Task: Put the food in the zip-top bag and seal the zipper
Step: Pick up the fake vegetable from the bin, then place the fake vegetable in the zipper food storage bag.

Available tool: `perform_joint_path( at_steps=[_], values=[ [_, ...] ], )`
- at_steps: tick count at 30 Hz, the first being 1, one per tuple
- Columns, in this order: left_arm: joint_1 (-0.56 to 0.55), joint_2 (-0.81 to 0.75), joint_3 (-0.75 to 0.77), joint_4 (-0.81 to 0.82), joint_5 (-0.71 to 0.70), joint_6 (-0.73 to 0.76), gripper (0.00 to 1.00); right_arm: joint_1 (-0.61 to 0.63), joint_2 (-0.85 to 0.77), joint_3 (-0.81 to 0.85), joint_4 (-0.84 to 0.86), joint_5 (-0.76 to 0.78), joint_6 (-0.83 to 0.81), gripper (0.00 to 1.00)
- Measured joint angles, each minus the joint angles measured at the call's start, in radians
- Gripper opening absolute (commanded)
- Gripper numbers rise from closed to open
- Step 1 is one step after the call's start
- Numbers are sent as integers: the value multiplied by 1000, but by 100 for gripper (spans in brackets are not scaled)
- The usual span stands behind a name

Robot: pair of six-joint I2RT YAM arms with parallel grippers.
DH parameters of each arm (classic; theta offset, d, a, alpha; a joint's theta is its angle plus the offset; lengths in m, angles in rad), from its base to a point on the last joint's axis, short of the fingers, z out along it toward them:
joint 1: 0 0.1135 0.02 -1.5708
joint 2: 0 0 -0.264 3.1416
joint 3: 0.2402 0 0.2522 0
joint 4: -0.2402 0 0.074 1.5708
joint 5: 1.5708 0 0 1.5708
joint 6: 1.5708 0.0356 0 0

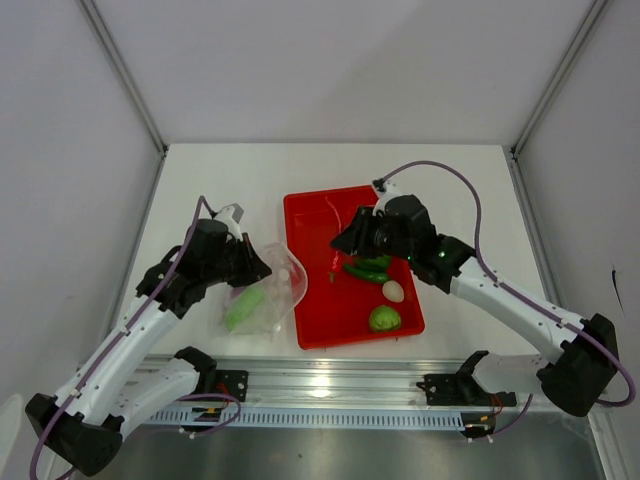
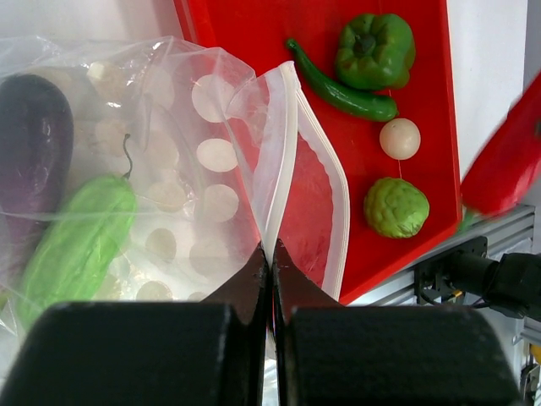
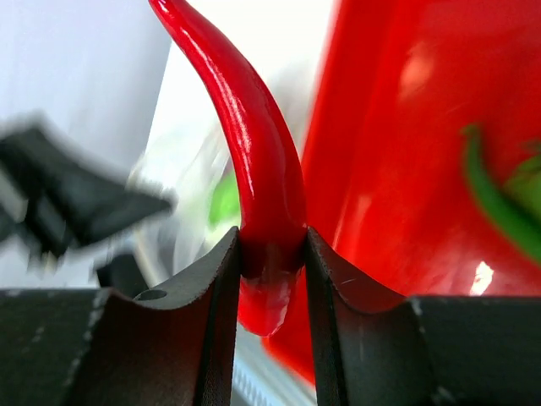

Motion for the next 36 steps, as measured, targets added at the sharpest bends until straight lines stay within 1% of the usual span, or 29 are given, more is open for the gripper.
perform_joint_path(
  at_steps=[4, 7, 10, 13, 15, 20, 21, 25, 31, 36],
  values=[
    [1, 2, 0, 1, 0, 0, 0, 68, -25, -3, -31, -103, -32, 14],
    [1, 8, 0, 6, 0, 0, 1, 85, -37, -10, -20, -144, 24, 12],
    [1, 23, 0, 9, 5, 0, 1, 88, -29, -27, 34, -193, 125, 11],
    [1, 31, 0, 9, 7, 0, 1, 87, 23, -21, 66, -259, 219, 10],
    [1, 30, 0, 9, 7, 0, 1, 85, 86, 4, 54, -309, 256, 10],
    [1, 25, 0, 9, 6, 1, 1, 83, 256, 82, -27, -452, 285, 9],
    [1, 20, 0, 9, 6, 1, 0, 83, 272, 84, -41, -475, 288, 8],
    [1, -15, -2, 14, 6, 10, 1, 89, 307, 87, -85, -561, 307, 7],
    [1, -36, -20, 30, 9, 26, 1, 98, 363, 122, -141, -629, 344, 8],
    [1, -36, -41, 40, 26, 27, 1, 105, 414, 207, -214, -616, 377, 9]
  ],
)
